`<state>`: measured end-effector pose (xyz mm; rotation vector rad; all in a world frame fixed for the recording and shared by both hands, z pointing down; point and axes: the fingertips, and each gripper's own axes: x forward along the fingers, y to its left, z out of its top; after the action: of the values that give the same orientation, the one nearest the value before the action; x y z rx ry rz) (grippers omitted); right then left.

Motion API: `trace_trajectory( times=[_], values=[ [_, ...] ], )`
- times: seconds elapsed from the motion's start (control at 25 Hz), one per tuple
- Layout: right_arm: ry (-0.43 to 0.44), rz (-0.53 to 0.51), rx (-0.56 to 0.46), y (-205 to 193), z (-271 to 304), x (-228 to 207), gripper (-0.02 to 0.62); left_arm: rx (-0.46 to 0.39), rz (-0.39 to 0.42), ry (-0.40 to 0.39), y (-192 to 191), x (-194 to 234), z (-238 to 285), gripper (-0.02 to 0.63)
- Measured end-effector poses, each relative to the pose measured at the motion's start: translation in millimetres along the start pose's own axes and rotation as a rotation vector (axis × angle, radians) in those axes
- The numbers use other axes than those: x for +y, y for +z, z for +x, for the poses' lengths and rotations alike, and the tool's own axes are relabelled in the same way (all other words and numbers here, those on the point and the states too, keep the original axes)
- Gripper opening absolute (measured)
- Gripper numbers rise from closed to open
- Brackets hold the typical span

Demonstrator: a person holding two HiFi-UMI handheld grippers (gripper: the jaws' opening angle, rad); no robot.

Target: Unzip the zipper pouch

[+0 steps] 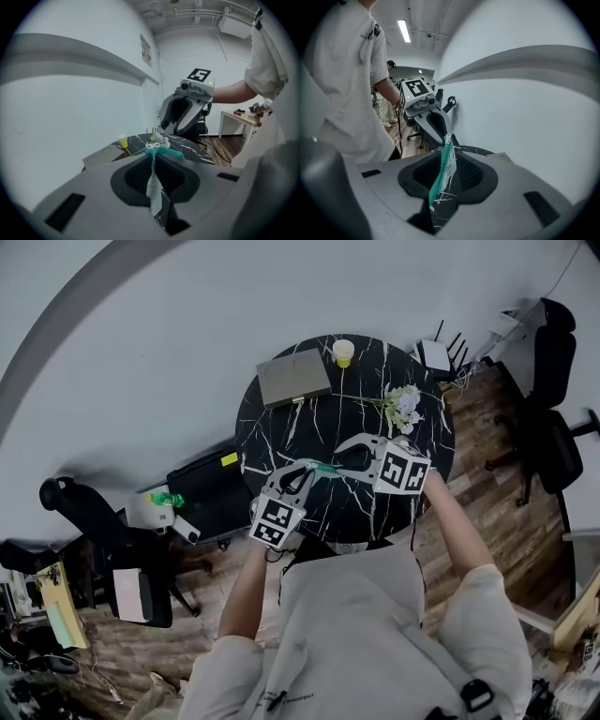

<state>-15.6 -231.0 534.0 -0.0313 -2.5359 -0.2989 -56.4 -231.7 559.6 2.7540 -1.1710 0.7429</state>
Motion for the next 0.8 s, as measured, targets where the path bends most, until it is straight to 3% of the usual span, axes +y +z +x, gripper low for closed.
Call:
trace_trajectory(
  times=[0.28, 0.56, 0.8],
  values=[
    [0.101, -0.109, 0.063, 14, 24, 11, 0.103, 0.109, 0.093, -0.050, -16, -10, 5, 0.041],
    [0.202, -0.108, 0.087, 17, 42, 31, 0.094, 0.182, 0.238, -0.068, -26, -29, 3, 0.041],
    [0.262, -0.162, 0.197, 3, 49, 41, 0.089, 0.227, 0.331, -0.080, -31, -34, 2, 0.041]
  ],
)
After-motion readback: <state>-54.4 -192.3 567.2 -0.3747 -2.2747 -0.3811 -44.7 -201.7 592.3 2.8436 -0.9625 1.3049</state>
